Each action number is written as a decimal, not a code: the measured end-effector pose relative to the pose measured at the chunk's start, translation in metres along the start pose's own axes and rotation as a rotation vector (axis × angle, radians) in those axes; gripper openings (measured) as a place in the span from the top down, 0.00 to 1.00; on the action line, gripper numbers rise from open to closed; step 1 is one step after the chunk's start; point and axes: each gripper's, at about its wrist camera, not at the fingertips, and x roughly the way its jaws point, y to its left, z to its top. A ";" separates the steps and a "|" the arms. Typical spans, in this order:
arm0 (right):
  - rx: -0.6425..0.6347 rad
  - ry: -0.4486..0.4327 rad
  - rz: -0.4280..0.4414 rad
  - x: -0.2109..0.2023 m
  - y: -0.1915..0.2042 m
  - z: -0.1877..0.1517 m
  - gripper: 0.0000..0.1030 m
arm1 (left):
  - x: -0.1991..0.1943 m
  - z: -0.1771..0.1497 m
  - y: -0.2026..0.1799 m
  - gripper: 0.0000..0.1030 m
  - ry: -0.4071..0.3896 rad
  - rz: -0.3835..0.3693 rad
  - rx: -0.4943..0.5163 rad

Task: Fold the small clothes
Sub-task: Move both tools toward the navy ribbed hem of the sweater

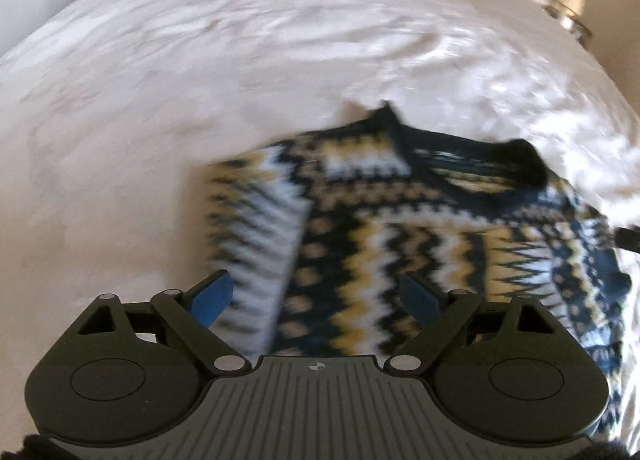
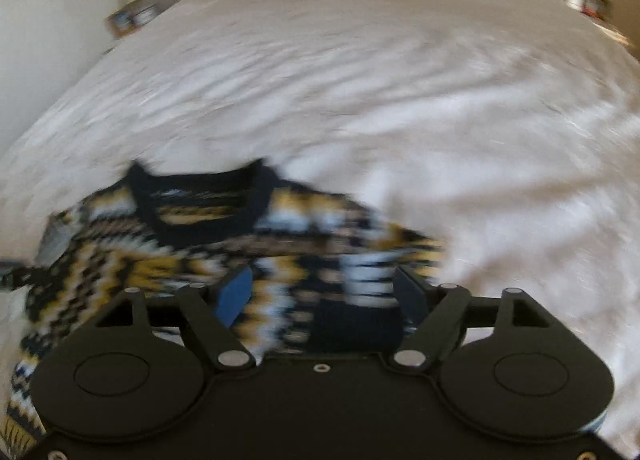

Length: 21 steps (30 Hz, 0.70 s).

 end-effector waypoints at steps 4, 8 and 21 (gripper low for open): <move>-0.120 0.072 0.024 0.029 0.041 -0.003 0.15 | 0.017 0.003 -0.026 0.12 0.006 -0.005 0.093; -0.175 0.150 -0.061 0.055 0.043 -0.015 0.15 | 0.036 -0.009 -0.023 0.10 0.054 0.069 0.194; 0.096 0.093 -0.111 -0.014 -0.014 -0.039 0.09 | -0.025 -0.041 0.032 0.04 0.040 0.032 0.022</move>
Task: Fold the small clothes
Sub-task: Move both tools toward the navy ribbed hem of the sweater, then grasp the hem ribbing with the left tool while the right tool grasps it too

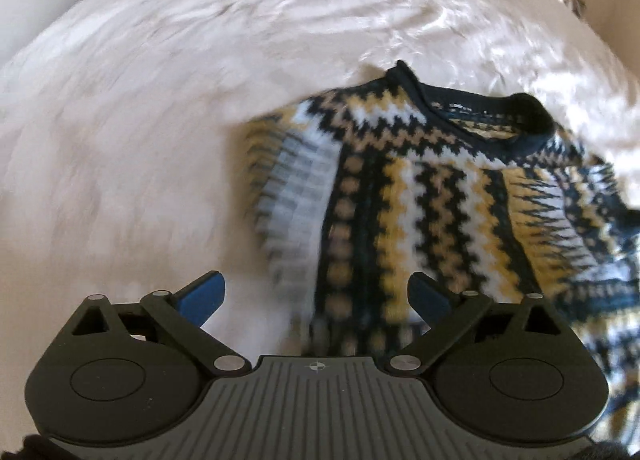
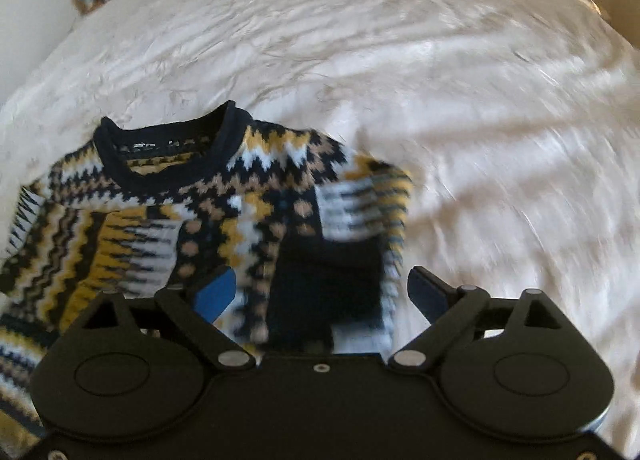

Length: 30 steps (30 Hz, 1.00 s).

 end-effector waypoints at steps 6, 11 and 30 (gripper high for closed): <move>0.068 0.052 0.016 -0.029 -0.003 -0.042 0.09 | -0.029 -0.057 0.017 0.04 0.059 -0.026 -0.090; 0.083 0.110 0.022 -0.042 0.004 -0.083 0.09 | -0.030 -0.094 0.019 0.04 0.125 -0.051 -0.107; 0.170 0.177 0.102 -0.082 0.034 -0.201 0.08 | -0.046 -0.166 -0.009 0.01 0.127 -0.208 0.023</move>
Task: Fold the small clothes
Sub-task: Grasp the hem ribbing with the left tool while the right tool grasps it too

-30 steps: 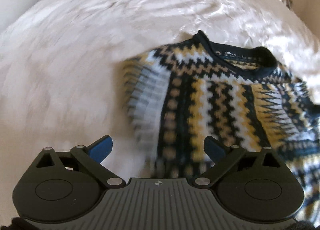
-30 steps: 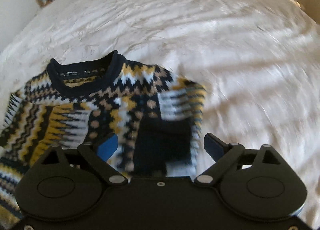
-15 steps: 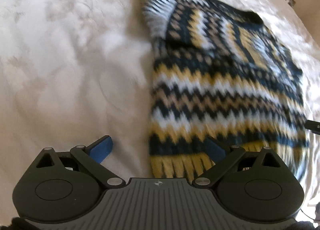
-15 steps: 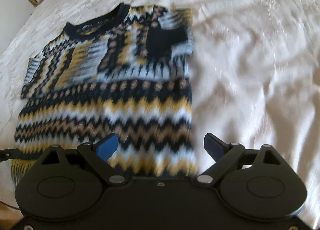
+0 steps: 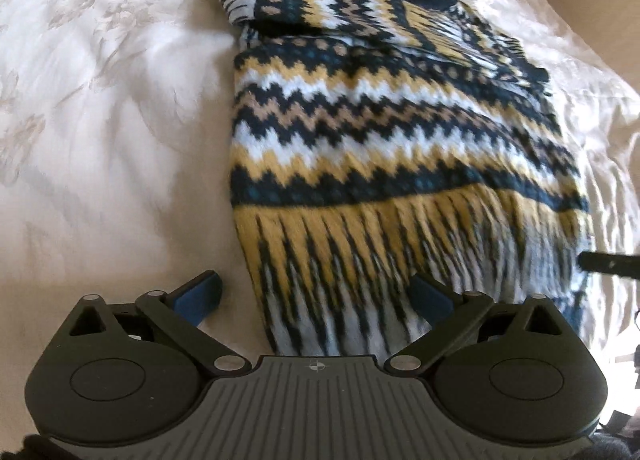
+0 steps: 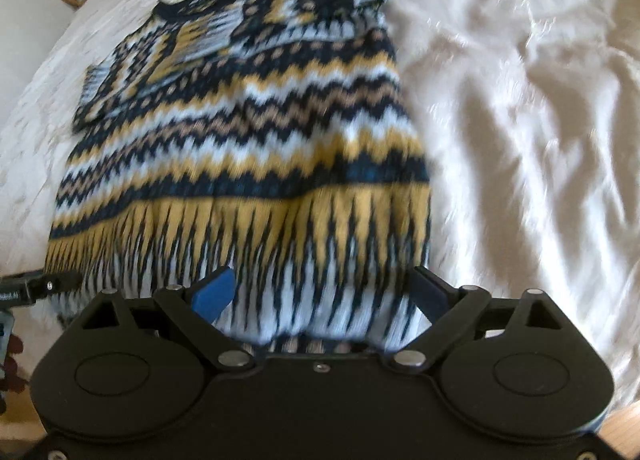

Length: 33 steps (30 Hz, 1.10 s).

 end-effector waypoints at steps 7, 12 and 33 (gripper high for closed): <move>-0.063 0.020 0.061 0.003 -0.001 -0.027 0.08 | -0.010 -0.042 -0.013 0.02 -0.012 -0.024 -0.046; -0.058 0.019 0.077 0.002 -0.013 -0.045 0.08 | -0.005 -0.061 -0.016 0.02 -0.018 -0.017 -0.057; 0.075 0.029 0.152 0.025 -0.034 -0.048 0.02 | 0.016 -0.056 -0.025 0.01 -0.089 0.037 -0.107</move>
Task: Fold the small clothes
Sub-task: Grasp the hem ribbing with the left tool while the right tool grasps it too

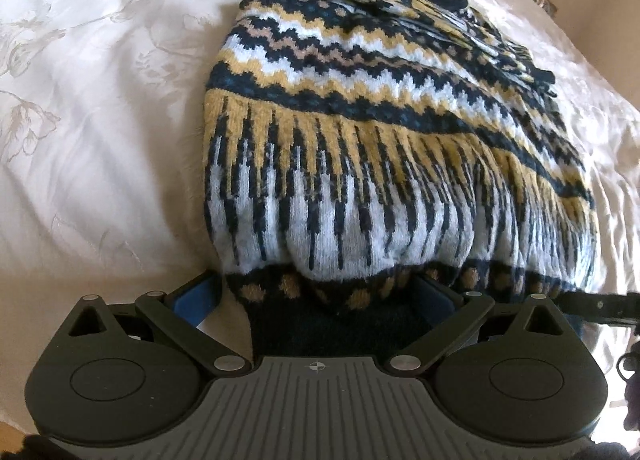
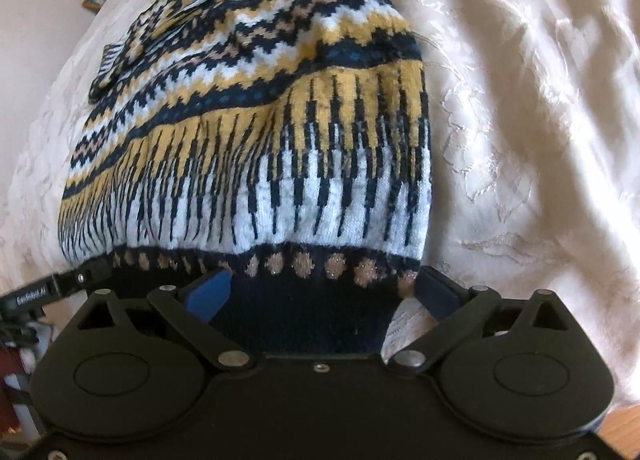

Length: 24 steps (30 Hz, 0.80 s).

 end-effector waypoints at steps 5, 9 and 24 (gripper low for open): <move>0.040 0.001 0.007 0.001 -0.003 0.001 0.03 | -0.003 0.003 -0.002 0.11 0.022 0.026 0.022; 0.059 0.002 0.006 -0.001 -0.002 0.003 0.39 | -0.014 0.001 0.001 0.52 -0.003 0.006 0.018; -0.044 -0.117 0.029 -0.076 0.007 -0.009 0.86 | -0.072 -0.004 -0.023 0.87 -0.114 -0.022 0.074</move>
